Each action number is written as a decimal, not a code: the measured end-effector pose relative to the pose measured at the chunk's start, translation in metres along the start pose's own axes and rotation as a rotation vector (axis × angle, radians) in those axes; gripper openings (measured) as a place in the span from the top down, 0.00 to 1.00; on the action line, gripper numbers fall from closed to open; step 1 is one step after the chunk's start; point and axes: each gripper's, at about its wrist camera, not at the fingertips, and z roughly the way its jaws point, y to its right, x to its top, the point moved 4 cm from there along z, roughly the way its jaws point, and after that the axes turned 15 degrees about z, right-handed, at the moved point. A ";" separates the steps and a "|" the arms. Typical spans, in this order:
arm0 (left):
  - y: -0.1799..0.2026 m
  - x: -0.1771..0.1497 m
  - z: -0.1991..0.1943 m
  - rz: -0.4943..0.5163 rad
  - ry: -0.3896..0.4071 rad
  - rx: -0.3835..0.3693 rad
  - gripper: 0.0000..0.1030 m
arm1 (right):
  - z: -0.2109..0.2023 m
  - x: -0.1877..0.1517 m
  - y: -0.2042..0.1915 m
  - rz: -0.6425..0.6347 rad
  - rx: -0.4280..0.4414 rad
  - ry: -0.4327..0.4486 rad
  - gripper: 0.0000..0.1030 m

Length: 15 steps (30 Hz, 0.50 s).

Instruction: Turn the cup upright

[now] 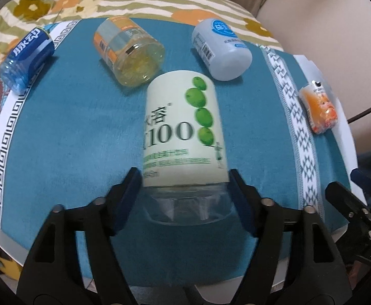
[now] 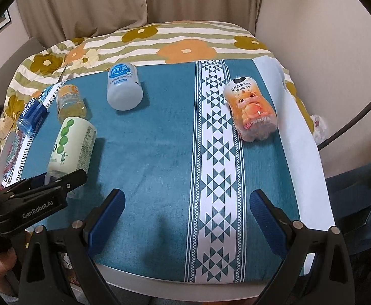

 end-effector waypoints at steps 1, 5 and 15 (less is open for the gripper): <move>-0.001 -0.001 -0.001 0.001 0.001 0.003 0.18 | 0.001 0.000 0.000 0.000 0.001 -0.002 0.05; -0.002 -0.001 -0.002 0.007 0.000 0.015 0.16 | 0.001 0.002 -0.001 -0.006 0.002 -0.004 0.05; 0.002 -0.002 -0.024 0.029 -0.019 0.046 0.04 | -0.006 0.011 -0.008 -0.016 0.041 -0.011 0.05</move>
